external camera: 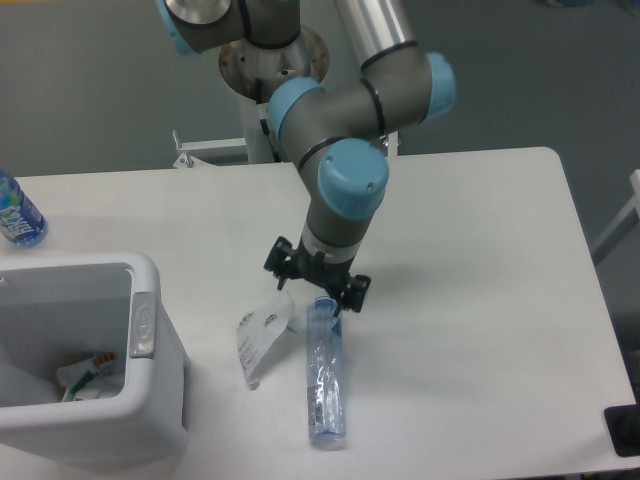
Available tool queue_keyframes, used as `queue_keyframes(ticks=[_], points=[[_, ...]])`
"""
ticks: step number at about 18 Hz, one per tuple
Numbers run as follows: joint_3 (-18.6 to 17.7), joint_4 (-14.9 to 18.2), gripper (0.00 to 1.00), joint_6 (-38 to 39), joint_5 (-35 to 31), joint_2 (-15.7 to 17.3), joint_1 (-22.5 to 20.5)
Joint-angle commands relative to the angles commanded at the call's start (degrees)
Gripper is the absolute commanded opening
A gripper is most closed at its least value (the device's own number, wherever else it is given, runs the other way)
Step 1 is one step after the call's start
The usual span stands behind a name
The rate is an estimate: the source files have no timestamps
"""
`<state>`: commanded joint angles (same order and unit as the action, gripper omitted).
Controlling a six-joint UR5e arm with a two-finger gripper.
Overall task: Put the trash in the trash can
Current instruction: 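Lower the gripper onto the crumpled white wrapper and close on it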
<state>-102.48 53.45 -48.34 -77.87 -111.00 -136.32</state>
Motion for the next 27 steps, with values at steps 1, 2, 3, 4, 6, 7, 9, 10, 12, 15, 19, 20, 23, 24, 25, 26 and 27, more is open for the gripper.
queue_keyframes(ticks=[1, 2, 3, 4, 6, 7, 9, 10, 12, 15, 19, 20, 23, 24, 25, 26, 27], points=[[0.0, -0.27, 1.0, 0.17, -0.09, -0.35, 0.52], [0.08, -0.28, 1.0, 0.26, -0.09, -0.7, 0.79], [0.08, -0.36, 1.0, 0.44, -0.17, -0.79, 0.88], [0.08, -0.36, 0.96, 1.05, -0.18, -0.88, 0.88], [0.08, -0.36, 0.65, 1.67, -0.18, -0.88, 0.88], [0.17, -0.36, 0.52, 1.67, -0.18, -0.88, 0.88], [0.17, -0.36, 0.26, 2.37, -0.35, -0.8, 0.97], [0.26, -0.36, 0.1, 3.16, -0.35, -0.88, 0.97], [0.43, -0.36, 0.0, 3.6, -0.44, -0.88, 0.97], [0.7, -0.36, 0.0, 3.69, -0.26, -0.79, 0.97], [1.14, -0.36, 0.0, 3.52, -0.09, -0.36, 0.88], [1.31, -0.36, 0.0, 3.52, 0.0, -0.09, 0.88], [3.15, -0.28, 0.0, 3.78, 0.35, 0.7, 0.79], [4.03, -0.19, 0.0, 4.3, 0.79, 1.22, 0.7], [5.61, -0.19, 0.0, 6.4, 3.49, 2.36, 0.27], [6.4, -0.19, 0.0, 6.76, 5.43, 2.72, 0.0], [7.37, -0.01, 0.0, 6.77, 7.19, 3.24, -0.61]])
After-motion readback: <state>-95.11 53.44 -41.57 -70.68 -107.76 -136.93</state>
